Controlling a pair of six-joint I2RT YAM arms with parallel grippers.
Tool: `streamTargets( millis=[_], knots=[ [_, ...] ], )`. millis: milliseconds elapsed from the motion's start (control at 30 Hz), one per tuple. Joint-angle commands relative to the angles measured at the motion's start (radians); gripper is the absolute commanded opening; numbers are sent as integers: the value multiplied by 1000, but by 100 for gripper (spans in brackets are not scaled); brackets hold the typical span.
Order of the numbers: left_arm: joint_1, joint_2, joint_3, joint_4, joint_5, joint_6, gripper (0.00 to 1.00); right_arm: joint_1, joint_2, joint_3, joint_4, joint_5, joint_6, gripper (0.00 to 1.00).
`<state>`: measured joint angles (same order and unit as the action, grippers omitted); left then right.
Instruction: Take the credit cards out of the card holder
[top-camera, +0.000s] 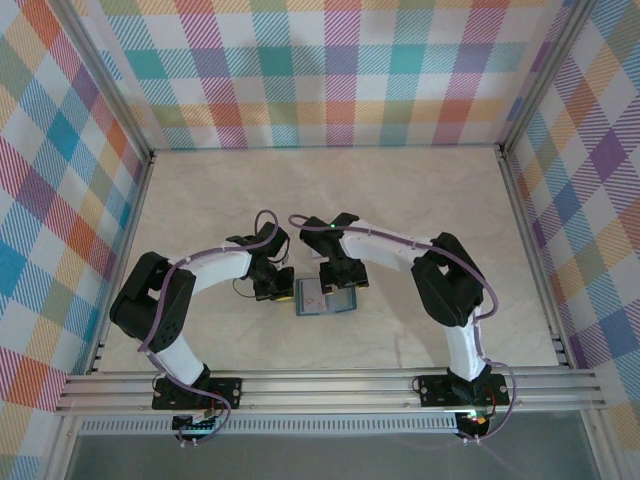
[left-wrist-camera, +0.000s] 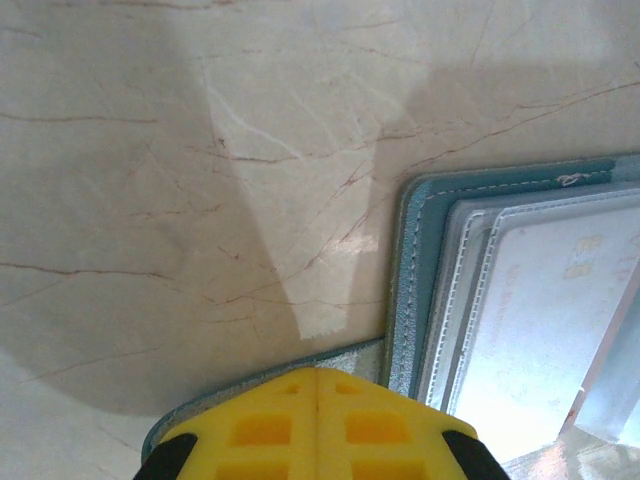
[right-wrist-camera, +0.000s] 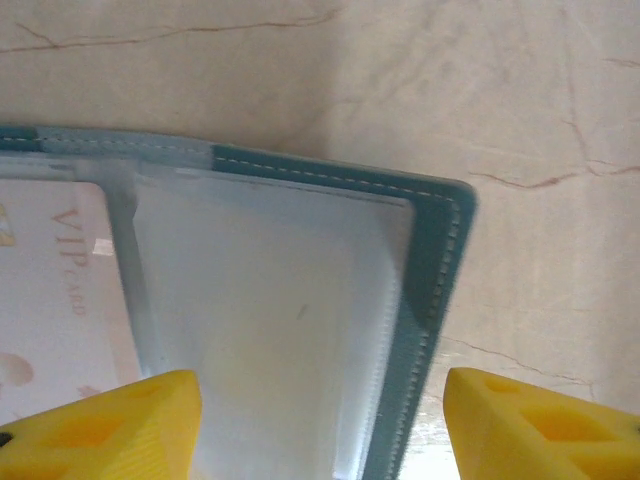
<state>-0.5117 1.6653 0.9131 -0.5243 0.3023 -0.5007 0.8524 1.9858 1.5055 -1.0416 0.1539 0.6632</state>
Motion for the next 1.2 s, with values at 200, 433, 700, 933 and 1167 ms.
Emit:
streamTargets(
  millis=[200,433,700,933,1167],
  knots=[
    [3,-36,22,-63,-9,8,0,-44,-86,-129,154,-136,-57,62],
    [-12,-63,53,-84,-6,-2,0,-64,-111,-181,212,-169,-72,52],
    [-81,-65,124,-121,-12,-11,1,-76,-125,-197,222,-172,-103,41],
    [-131,6,152,-111,-20,-30,1,-78,-136,-201,211,-177,-114,43],
    [-146,45,132,-80,-27,-44,1,-78,-184,-202,197,-171,-101,49]
  ],
)
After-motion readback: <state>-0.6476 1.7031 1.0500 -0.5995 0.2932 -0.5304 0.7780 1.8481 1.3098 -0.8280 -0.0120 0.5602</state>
